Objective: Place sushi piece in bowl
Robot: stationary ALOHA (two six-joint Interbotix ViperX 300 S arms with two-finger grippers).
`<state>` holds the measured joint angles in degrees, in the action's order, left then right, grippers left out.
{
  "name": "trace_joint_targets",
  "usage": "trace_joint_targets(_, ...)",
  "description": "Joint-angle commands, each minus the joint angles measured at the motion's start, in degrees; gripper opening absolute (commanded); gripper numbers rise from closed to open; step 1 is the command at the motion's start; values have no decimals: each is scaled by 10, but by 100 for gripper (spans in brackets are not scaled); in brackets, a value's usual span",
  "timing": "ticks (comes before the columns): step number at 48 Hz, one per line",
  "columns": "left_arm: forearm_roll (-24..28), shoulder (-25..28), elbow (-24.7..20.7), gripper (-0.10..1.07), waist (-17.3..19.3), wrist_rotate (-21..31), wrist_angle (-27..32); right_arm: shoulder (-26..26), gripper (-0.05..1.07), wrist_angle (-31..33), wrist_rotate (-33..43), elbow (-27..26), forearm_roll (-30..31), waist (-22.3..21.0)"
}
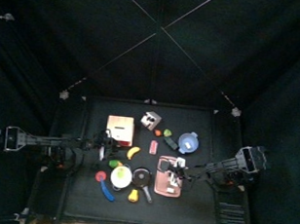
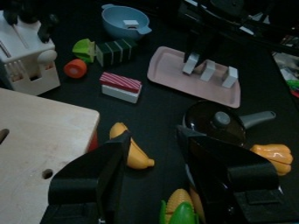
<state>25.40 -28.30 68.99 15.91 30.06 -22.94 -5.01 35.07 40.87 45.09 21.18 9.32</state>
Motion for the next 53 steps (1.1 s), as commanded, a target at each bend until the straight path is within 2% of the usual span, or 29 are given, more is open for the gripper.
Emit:
trace_joint_targets(1, -2, -1, -8, 84, -1, 0, -3, -24, 56, 1, 1, -13, 1, -7)
trace_joint_targets(13, -2, -1, -8, 84, 0, 0, -3, -81, 56, 27, 4, -19, 12, -53)
trace_joint_targets(19, -2, -1, -7, 84, 0, 0, -3, -113, 56, 40, 4, -17, 25, -94)
trace_joint_targets(29, -2, -1, -7, 84, -1, 0, -3, -149, 56, 42, 5, -4, 49, -186)
trace_joint_targets(38, -2, -1, -7, 84, 0, 0, -3, -154, 56, 33, 4, 18, 54, -257)
trace_joint_targets(53, -2, -1, -8, 84, -1, 0, -3, -146, 56, 1, 5, 40, 45, -323)
